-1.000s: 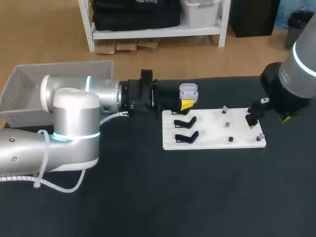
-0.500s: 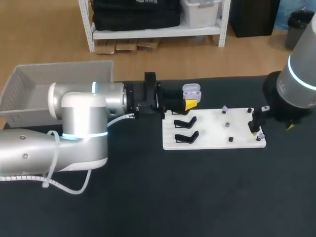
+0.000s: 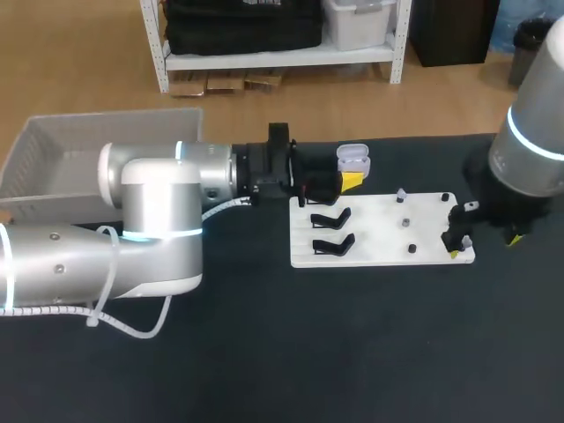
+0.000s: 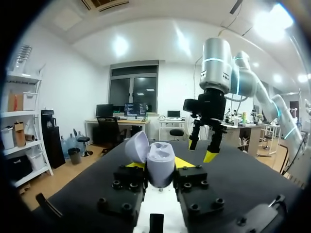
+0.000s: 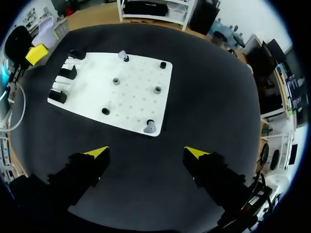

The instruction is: Pick up each earbud case from the left stands, insert the matching earbuds, close the lid, and place the case in the box.

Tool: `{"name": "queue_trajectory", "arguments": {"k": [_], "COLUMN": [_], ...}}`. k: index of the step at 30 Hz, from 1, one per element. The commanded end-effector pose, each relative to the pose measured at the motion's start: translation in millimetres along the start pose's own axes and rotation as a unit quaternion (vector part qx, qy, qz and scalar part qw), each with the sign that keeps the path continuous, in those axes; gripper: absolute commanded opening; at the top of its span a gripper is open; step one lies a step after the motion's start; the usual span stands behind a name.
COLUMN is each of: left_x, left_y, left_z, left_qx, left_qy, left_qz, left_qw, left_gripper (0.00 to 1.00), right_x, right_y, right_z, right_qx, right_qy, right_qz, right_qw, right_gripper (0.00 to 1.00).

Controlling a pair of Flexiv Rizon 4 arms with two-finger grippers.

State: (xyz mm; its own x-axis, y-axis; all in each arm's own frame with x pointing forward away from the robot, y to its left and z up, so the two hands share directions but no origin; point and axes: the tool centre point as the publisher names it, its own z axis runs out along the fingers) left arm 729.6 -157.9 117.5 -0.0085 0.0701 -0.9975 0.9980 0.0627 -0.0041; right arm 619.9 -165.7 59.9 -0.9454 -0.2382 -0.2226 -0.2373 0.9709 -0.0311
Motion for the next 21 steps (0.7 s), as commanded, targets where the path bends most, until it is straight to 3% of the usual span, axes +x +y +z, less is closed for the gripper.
{"name": "queue_trajectory", "arguments": {"k": [1, 7, 14, 17, 19, 21], "left_x": [-1.9, -1.9, -1.9, -1.9, -1.9, -1.9], "left_y": [-5.2, -5.2, -5.2, -5.2, -5.2, -5.2], "left_z": [-3.6, -3.6, -3.6, -3.6, -3.6, -3.6], "left_qx": [-0.005, -0.005, -0.005, -0.005, -0.005, -0.005], "left_qy": [0.000, 0.000, 0.000, 0.000, 0.000, 0.000], "left_qz": [0.001, 0.001, 0.001, 0.001, 0.001, 0.001], "left_qw": [1.000, 1.000, 1.000, 1.000, 1.000, 1.000], "left_gripper": [0.00, 0.00, 0.00, 0.00, 0.00, 0.00], "right_x": [-5.3, -4.0, -5.4, -7.1, -9.8, -12.3], "right_y": [4.2, 3.2, -1.6, -2.2, -2.5, -2.5], "right_z": [10.0, 22.1, 31.3, 35.4, 39.0, 41.7], "right_qx": [0.012, 0.027, 0.038, 0.037, 0.037, 0.038], "right_qy": [-0.003, -0.034, -0.064, -0.064, -0.062, -0.057], "right_qz": [-0.023, -0.047, -0.040, -0.040, -0.041, -0.042], "right_qw": [1.000, 0.998, 0.996, 0.996, 0.997, 0.997], "right_gripper": [0.88, 0.86, 0.60, 0.58, 0.51, 0.49]}}
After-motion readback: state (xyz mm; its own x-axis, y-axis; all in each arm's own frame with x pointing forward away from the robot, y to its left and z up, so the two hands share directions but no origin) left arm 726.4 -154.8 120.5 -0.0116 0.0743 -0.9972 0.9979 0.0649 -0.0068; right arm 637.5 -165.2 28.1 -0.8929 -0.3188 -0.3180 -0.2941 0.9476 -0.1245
